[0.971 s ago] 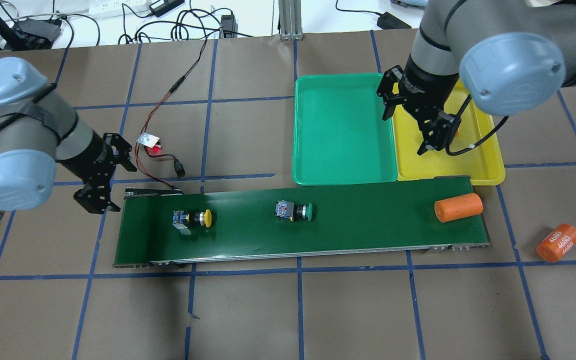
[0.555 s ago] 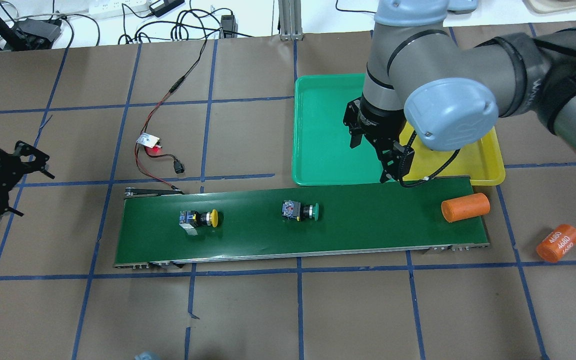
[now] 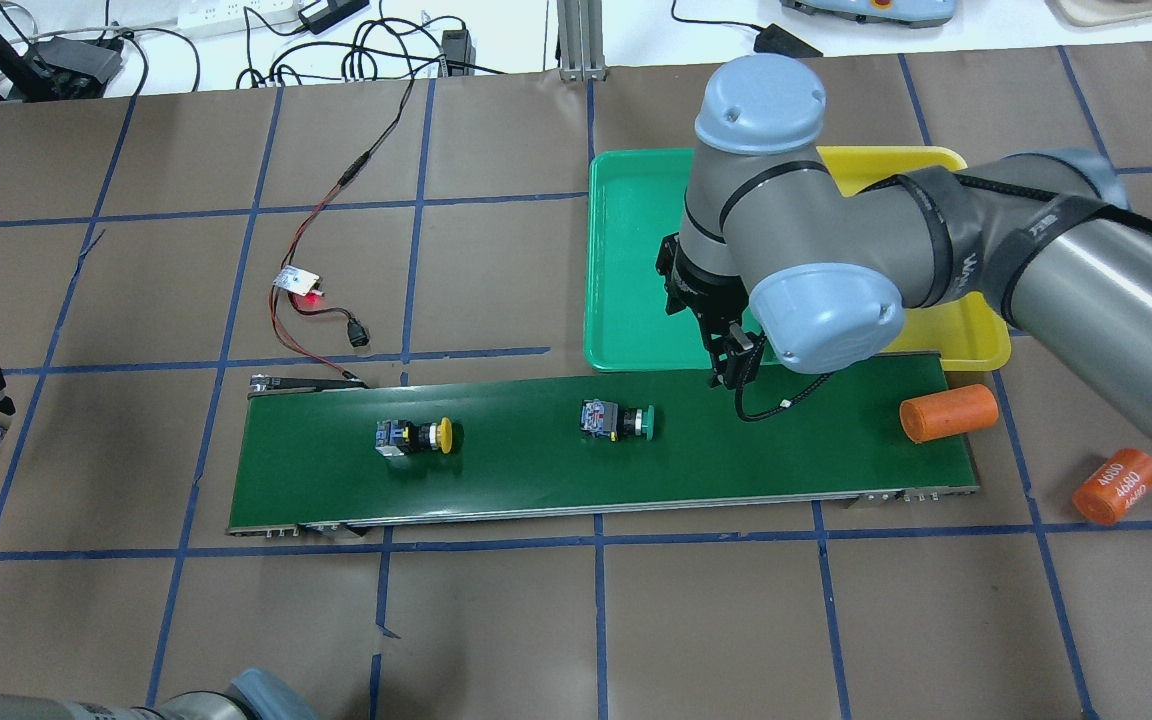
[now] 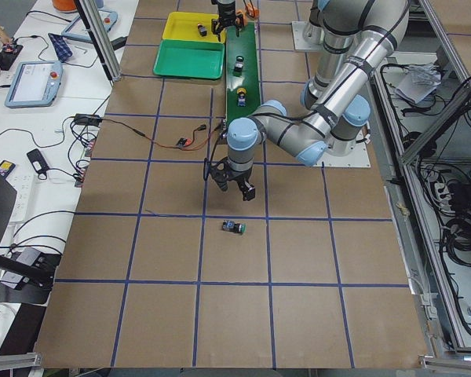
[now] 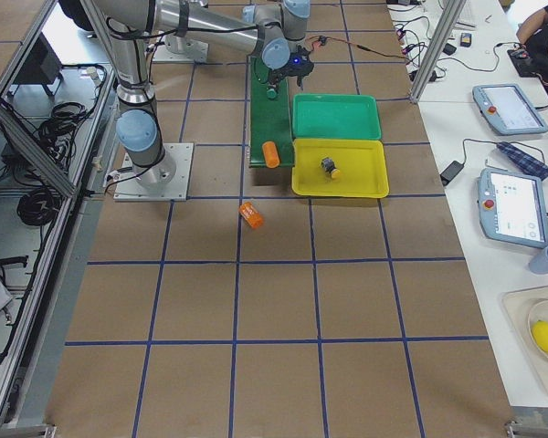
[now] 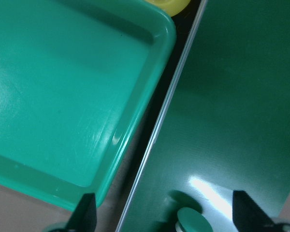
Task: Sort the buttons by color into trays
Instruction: 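Lower the right gripper toward the green button on the belt while the left gripper withdraws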
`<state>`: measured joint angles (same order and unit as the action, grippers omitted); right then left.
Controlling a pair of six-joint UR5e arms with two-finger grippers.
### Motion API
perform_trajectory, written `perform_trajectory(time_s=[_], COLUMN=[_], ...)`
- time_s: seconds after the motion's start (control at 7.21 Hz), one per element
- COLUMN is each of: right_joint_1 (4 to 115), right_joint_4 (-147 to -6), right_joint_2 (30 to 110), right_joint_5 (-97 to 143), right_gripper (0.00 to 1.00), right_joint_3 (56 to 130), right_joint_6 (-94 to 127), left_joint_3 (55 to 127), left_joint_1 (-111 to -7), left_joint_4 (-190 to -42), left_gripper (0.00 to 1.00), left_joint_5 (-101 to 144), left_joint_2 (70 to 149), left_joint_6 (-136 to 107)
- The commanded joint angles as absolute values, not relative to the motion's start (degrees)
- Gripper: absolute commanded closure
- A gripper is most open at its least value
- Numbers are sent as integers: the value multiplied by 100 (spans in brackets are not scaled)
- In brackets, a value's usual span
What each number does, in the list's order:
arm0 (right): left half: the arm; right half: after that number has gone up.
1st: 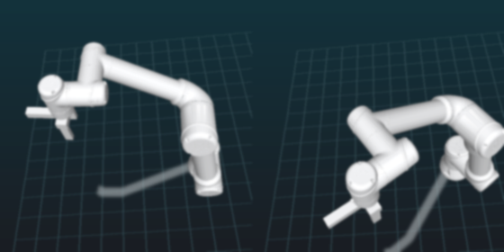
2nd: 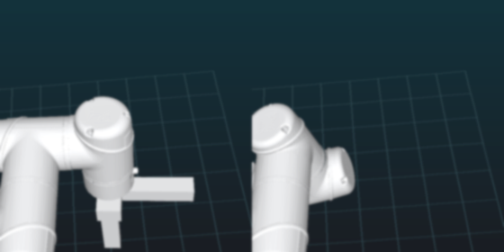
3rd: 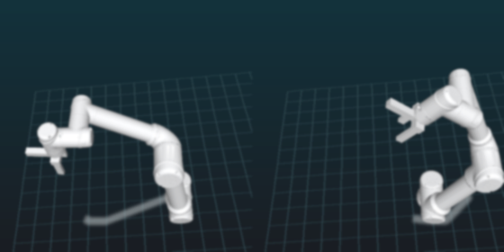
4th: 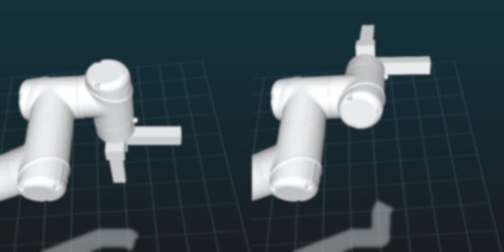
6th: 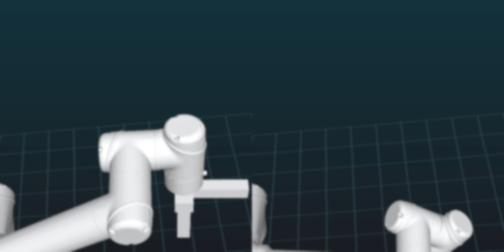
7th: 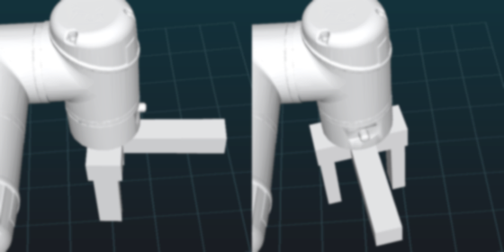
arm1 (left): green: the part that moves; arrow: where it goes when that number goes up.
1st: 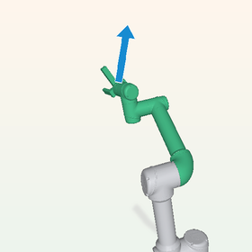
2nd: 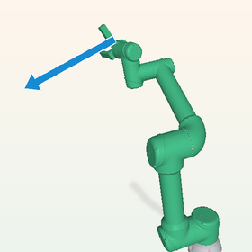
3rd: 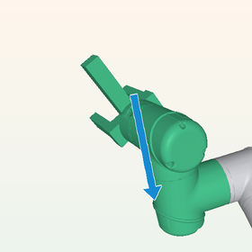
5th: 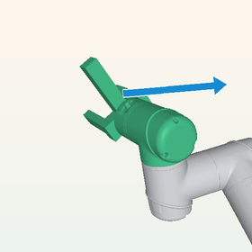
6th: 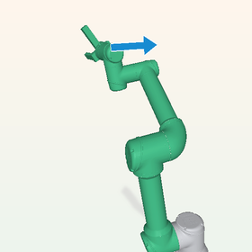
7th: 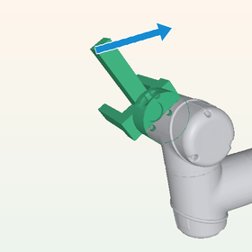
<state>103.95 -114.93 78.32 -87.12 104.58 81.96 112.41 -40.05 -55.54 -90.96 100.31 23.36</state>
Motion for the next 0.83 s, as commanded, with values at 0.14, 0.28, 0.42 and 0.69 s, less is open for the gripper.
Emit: perform_trajectory(time_s=[0.14, 0.28, 0.42, 0.69], right_joint_1=[10818, 10845, 10846, 10846], right_joint_4=[-11803, -11786, -11708, -11672], right_joint_2=[7481, 7445, 7453, 7427], right_joint_5=[-8719, -8727, -8780, -8745], right_gripper=[0, 0, 0, 0], right_joint_3=[10547, 10556, 10547, 10634], right_joint_6=[8629, 8631, 8622, 8631], left_joint_3=[11162, 11084, 10900, 10679], left_joint_1=[-3859, -3771, -3744, -3735], left_joint_4=[-4563, -4509, -4465, -4430], left_gripper=[0, 0, 0, 0], left_joint_5=[-9369, -9343, -9351, -9334], left_joint_2=[10712, 10940, 11186, 11547], left_joint_6=[4391, 4569, 4953, 5045])
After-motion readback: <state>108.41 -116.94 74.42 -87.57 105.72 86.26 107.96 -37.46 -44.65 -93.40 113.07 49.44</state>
